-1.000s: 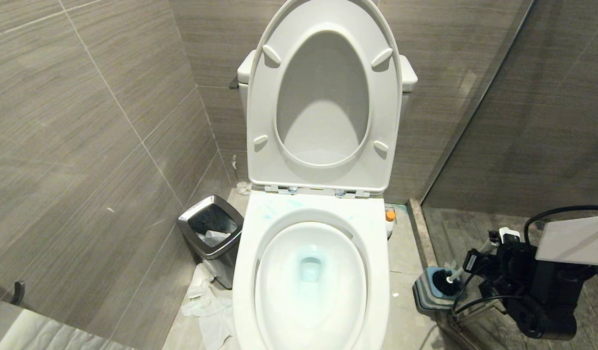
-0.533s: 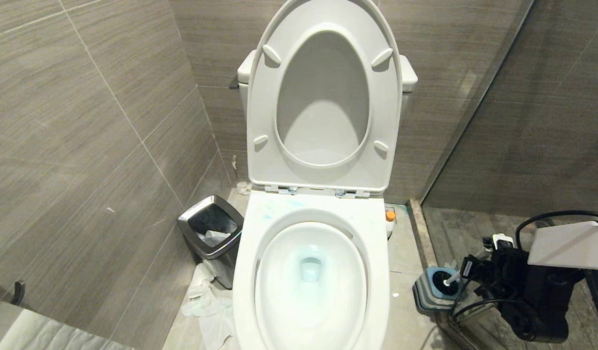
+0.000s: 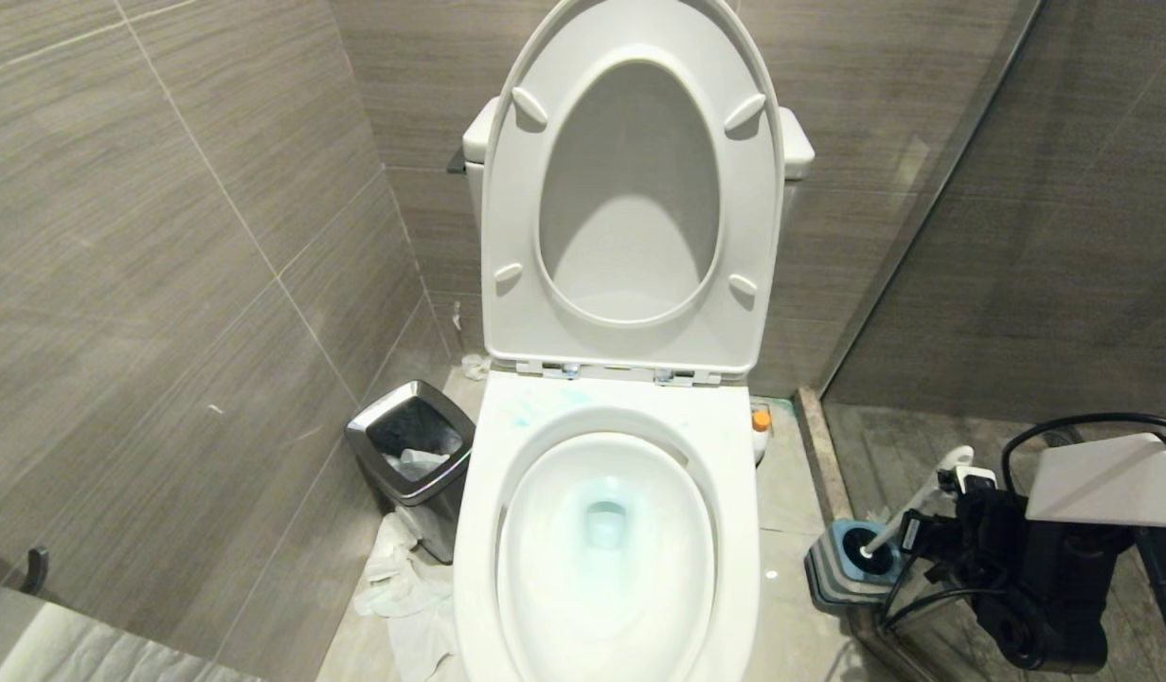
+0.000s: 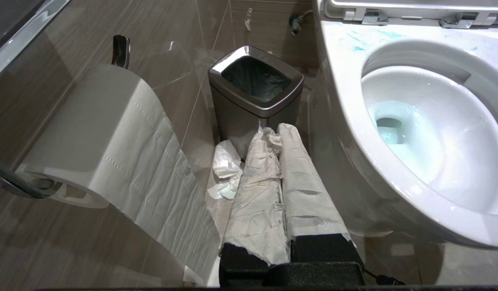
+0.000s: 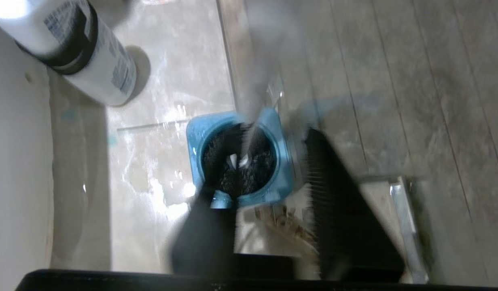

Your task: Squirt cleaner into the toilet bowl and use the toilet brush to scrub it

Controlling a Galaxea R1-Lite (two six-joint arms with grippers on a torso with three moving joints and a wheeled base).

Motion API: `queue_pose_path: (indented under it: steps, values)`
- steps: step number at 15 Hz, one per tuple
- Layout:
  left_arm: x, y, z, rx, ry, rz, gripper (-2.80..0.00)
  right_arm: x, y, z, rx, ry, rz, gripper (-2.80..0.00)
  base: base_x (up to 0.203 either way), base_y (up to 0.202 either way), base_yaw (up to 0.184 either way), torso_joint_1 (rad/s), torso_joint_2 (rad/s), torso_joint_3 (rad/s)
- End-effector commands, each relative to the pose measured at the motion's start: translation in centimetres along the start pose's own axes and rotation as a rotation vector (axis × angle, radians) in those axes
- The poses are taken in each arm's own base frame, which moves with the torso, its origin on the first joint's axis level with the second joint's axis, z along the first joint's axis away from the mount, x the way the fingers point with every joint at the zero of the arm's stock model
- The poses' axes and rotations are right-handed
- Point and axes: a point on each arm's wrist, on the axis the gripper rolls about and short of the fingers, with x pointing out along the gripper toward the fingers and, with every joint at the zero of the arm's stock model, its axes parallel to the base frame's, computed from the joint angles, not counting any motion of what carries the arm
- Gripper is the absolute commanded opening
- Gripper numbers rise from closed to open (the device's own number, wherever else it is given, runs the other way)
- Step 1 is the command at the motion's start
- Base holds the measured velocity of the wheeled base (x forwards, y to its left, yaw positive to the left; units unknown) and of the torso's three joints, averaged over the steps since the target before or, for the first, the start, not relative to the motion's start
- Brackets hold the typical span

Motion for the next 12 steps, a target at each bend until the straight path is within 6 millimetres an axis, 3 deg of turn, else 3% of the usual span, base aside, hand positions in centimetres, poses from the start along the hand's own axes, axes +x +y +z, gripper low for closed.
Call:
queue_pose_path:
  steps: [1,6,12]
  values:
    - [0.1,0.0,-0.2,0.000,0.007,0.000,-2.80,0.0,0.0,0.2,0.001,-0.016,0.001,0.00,0.000,0.000,0.000,0.000,0.00,0.000]
    - [0.1,0.0,-0.2,-0.001,0.007,0.000,-2.80,-0.9,-0.1,1.0,-0.005,-0.023,0.001,0.00,0.000,0.000,0.000,0.000,0.00,0.000]
    - [0.1,0.0,-0.2,-0.001,0.007,0.000,-2.80,-5.1,-0.6,2.4,-0.022,0.017,-0.001,0.00,0.000,0.000,0.000,0.000,0.00,0.000]
